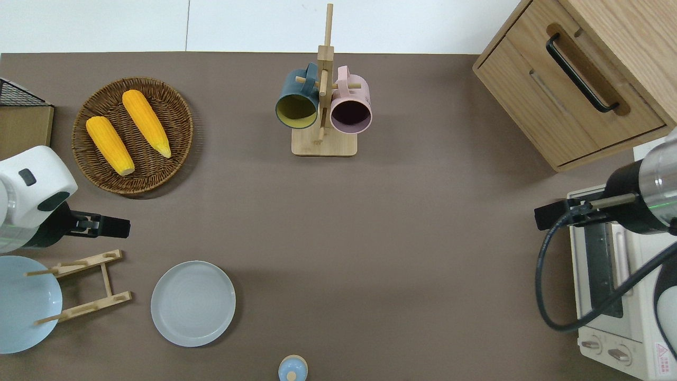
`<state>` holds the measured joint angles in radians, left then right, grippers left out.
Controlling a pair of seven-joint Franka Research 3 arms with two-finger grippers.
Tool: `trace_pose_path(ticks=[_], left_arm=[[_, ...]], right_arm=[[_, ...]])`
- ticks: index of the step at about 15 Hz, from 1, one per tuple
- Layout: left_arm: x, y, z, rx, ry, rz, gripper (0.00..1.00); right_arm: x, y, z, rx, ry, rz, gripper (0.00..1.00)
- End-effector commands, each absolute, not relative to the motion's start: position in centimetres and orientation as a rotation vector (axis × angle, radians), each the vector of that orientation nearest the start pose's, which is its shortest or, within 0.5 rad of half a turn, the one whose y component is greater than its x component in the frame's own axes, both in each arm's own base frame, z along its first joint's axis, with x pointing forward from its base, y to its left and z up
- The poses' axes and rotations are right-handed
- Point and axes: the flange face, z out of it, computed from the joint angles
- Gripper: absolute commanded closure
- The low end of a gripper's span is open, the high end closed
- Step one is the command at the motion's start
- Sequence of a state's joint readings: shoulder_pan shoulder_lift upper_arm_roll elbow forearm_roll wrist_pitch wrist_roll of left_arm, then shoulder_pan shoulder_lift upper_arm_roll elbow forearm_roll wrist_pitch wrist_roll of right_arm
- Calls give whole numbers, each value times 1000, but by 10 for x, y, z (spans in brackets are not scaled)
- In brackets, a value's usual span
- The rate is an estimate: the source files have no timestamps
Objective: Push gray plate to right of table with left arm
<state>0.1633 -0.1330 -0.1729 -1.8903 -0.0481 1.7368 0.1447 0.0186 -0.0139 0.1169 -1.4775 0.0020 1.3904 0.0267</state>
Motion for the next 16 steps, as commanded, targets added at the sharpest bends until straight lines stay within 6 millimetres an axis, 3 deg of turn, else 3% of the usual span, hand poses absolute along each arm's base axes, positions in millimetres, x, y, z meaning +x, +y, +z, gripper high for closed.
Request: trace_pose_path(ticks=[1,16], left_arm=[[519,-4,552,-3166,177,72,0],[513,-3,546,-3163,178,143,0]], right_arm=[[524,71,664,-3131,-164,121,17],[524,70,664,-3131,-162,121,17]])
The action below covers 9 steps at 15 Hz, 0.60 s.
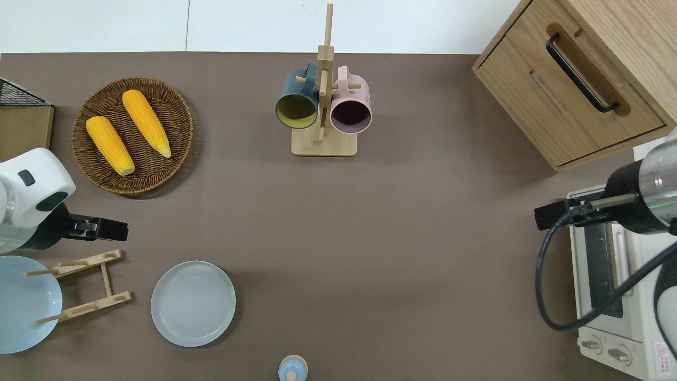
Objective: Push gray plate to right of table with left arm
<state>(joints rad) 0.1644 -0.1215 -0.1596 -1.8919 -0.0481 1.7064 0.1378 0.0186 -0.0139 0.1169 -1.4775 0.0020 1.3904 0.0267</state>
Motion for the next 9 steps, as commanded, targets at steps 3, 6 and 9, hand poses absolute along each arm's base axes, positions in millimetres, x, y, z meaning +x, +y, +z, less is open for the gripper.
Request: trace_pose_path(ticks=[3,6,9], left_arm=[[510,-3,545,-3162,171,184,0],[510,1,545,-3165,147,184,0],[510,1,545,-3164,152,182,0]], right_arm=[[524,70,664,-3131,-159,121,17],[524,71,664,-3131,-164,121,17],[524,70,664,-3131,-159,121,17]])
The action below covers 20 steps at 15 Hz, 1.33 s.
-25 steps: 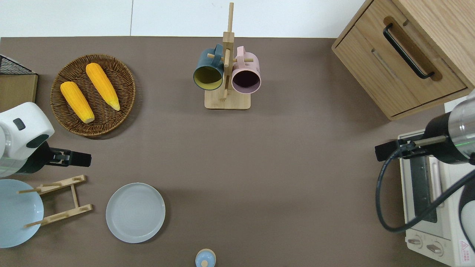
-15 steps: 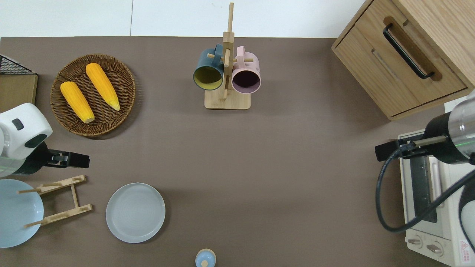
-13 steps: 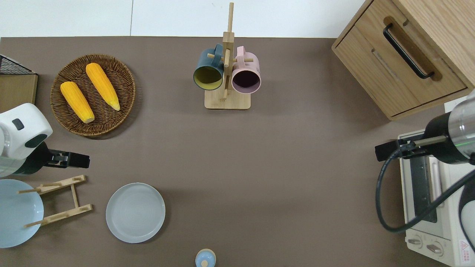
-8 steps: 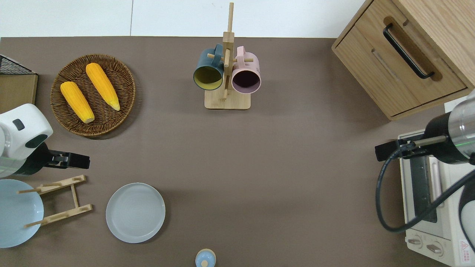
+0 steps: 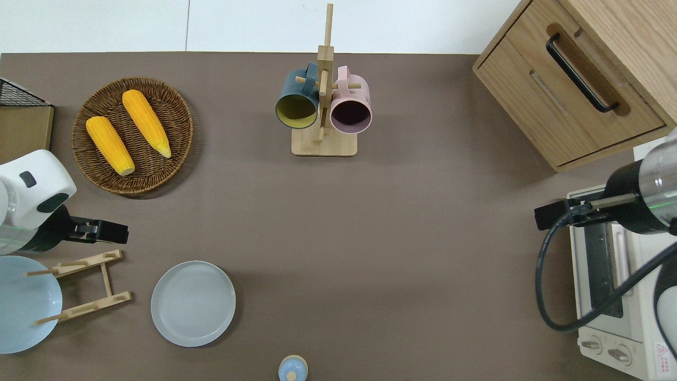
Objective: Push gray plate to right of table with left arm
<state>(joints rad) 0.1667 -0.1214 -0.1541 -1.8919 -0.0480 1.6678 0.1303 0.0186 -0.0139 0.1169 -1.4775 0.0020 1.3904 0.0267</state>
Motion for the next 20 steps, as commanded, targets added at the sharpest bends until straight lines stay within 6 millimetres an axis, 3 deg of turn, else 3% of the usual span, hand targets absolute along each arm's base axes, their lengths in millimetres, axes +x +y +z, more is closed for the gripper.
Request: trace_pose_path(ticks=[1,9,16,20], left_arm=[[510,0,545,-3164,149,182,0],[481,-4,520,-3151,149,203,0],[448,-4,482,-3136,138,138,0],[438,-3,461,-3131,137,105,0]], right_arm=[[524,70,664,-3131,-159,121,17],[524,70,664,-3131,-161,121,17],[524,70,664,-3131,-162,121,17],[524,71,664,-3131,-164,121,17]])
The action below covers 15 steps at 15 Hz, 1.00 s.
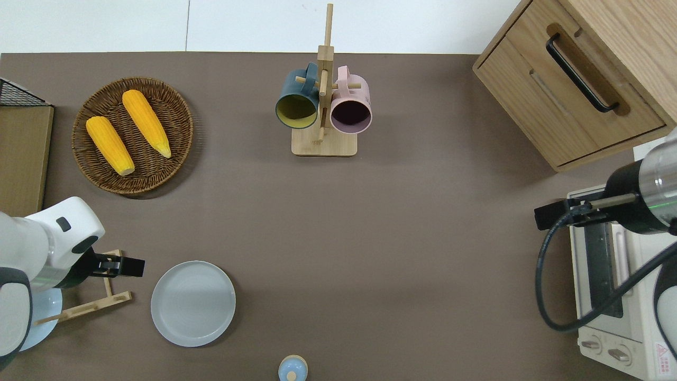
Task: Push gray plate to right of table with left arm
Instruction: 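Lower the left gripper to the edge of the gray plate nearest it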
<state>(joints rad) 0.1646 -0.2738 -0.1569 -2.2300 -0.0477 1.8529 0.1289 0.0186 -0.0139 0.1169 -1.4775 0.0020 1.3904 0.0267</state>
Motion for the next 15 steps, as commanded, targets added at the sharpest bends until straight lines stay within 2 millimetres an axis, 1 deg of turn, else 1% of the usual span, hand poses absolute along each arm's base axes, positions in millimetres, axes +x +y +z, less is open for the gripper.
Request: trace_pose_path(ticks=[1,5,7,9,10,15], left_arm=[[436,-3,455,-3131,138,105,0],[430,-3,431,-3128,136,86,2],[426,-3,416,-3125,140,74,2],[417,-1,389,-3124,132,43,2],[413,-1,381,-3123,133,36,2],[412,-3,372,-3122,143,48,0]], right_arm=[[524,70,664,-3131,-159,121,17],[524,70,664,-3131,-161,121,17],[524,70,664,-3131,-159,121,17],[524,70,664,-3131,-159,121,17],[524,70,664,-3131,-159,121,17],[524,70,664,-3131,-161,121,17]])
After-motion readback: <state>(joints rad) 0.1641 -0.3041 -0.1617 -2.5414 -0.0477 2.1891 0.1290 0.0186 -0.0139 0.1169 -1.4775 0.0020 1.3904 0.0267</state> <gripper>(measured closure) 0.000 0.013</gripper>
